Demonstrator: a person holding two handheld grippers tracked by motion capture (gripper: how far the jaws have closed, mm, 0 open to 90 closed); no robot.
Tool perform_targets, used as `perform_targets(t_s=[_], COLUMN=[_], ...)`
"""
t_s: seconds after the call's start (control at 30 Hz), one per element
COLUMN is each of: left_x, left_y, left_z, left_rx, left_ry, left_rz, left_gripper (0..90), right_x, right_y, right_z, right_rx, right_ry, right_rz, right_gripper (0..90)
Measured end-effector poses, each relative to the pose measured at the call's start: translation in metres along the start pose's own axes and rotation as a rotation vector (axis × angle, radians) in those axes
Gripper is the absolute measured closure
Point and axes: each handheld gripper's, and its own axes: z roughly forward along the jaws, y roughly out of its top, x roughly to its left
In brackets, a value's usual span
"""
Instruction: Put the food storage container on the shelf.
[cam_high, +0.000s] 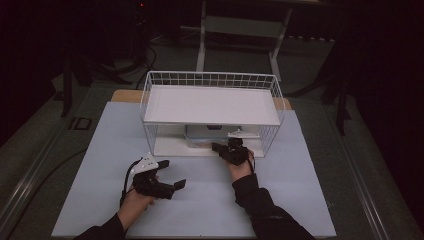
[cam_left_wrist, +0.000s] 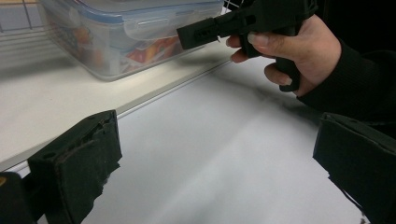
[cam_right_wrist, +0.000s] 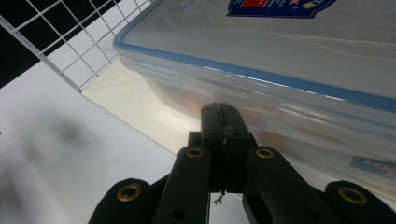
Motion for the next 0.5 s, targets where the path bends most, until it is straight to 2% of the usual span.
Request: perform_targets(t_s=[0.1,0.17,0.37,0.43,0.5], left_x=[0.000,0.000,-0.004,-0.006,-0.007], left_y=[0.000,0.000,0.001,0.002,0.003], left_z=[0.000,-0.001,-0.005,-0.007,-0.009], left_rx=[-0.001,0.000,0.015,0.018,0.016], left_ry=[0.003,0.003,-0.006,-0.010,-0.015], left_rz=[0.005,0.006,0.023,0.032,0.034], left_gripper=[0.7,0.7,0.7,0.7,0.7], right_x=[0.002,0.008,0.025,0.027,0.029], right_y=[0.000,-0.001,-0.004,-0.005,-0.006], right_z=[-0.001,-0.004,-0.019,-0.025,-0.031], right_rx=[-0.002,-0.002,0.000,-0.003,-0.012], right_ry=[0.015,0.030,0.064,0.072,0.070], right_rz=[0.017,0.010,-0.072,-0.081,-0.092], right_gripper=[89.7,87.5,76.8,72.3,63.5])
